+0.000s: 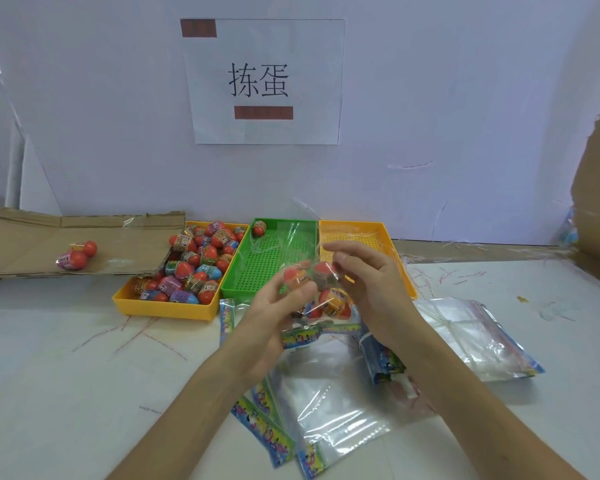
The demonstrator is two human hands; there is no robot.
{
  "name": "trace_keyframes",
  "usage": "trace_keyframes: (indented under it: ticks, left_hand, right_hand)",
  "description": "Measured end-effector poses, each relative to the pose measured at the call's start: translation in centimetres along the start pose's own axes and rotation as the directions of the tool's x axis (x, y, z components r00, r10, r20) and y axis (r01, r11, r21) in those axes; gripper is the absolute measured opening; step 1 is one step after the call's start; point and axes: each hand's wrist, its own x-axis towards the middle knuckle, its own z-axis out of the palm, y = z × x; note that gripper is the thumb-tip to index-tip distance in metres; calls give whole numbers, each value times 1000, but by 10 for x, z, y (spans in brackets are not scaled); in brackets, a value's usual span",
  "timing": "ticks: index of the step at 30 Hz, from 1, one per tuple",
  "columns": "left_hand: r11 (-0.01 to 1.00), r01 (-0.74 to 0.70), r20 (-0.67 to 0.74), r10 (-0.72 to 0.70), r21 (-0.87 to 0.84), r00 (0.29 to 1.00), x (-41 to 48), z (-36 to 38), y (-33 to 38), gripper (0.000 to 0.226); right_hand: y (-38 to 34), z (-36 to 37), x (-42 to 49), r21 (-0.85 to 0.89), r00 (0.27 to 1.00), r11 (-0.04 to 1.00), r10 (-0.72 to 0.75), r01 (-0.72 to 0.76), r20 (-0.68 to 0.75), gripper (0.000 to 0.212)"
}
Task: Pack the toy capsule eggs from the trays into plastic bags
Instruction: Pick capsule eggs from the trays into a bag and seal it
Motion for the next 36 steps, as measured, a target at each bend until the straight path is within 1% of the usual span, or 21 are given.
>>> trace_keyframes:
  ticks: [1, 3, 5, 6, 9, 11, 14, 20, 24, 25, 28, 31, 32, 33, 36]
  left_hand:
    - [1000, 21, 15, -21, -23, 1000, -2, -1, -2, 50]
    - [998, 42, 22, -41, -50, 999, -6, -4, -5, 33]
    - [997, 56, 31, -54, -59, 998, -7, -3, -4, 25]
    - [997, 54, 42, -52, -55, 998, -6, -4, -3, 25]
    - [999, 42, 67, -42, -5, 997, -8, -1, -2, 23]
    - [999, 37, 60, -39, 35, 997, -9, 0, -1, 24]
    - [997, 43, 49, -46, 60, 998, -8, -1, -1, 20]
    - [993, 76, 48, -81, 93, 996, -8, 0, 0, 21]
    - [992, 86, 2, -87, 97, 996, -7, 1, -1, 35]
    - [992, 84, -2, -84, 93, 996, -7, 1, -1, 35]
    - [993, 93, -7, -93, 71, 996, -7, 0, -2, 20]
    - [991, 132, 33, -132, 7, 991, -6, -2, -2, 14]
    - [989, 145, 31, -145, -6, 989, -6, -2, -2, 16]
    - [988, 157, 15, -156, -10, 988, -6, -2, -2, 23]
    - [984, 175, -14, -176, -18, 984, -7, -2, 0, 56]
  right_hand:
    - [0, -1, 0, -29, 1000, 1000, -3, 3, -1, 24]
    - [0, -1, 0, -130, 1000, 991, -18, 16, -14, 17]
    - [-1, -2, 0, -185, 1000, 983, -19, 15, -22, 17]
    - [-2, -2, 0, -171, 1000, 985, -1, 2, 6, 21]
    - [-4, -1, -1, -72, 979, 992, 116, -105, 169, 41]
    - [-6, 0, -3, -65, 957, 986, 162, -151, 239, 43]
    - [-7, 1, -4, -80, 947, 991, 126, -107, 296, 37]
    - [-7, 3, -5, -62, 945, 993, 114, -100, 308, 38]
    - [-6, 5, -7, -99, 950, 992, 109, -83, 294, 36]
    - [-6, 5, -7, -103, 951, 991, 107, -80, 291, 37]
    - [-7, 7, -8, -92, 947, 992, 109, -85, 301, 40]
    - [-9, 7, -8, -105, 934, 992, 95, -63, 345, 40]
    - [-10, 7, -8, -122, 930, 992, 83, -42, 358, 39]
    - [-10, 7, -8, -147, 925, 989, 67, -12, 374, 39]
    - [-11, 5, -8, -249, 907, 965, 34, 79, 420, 38]
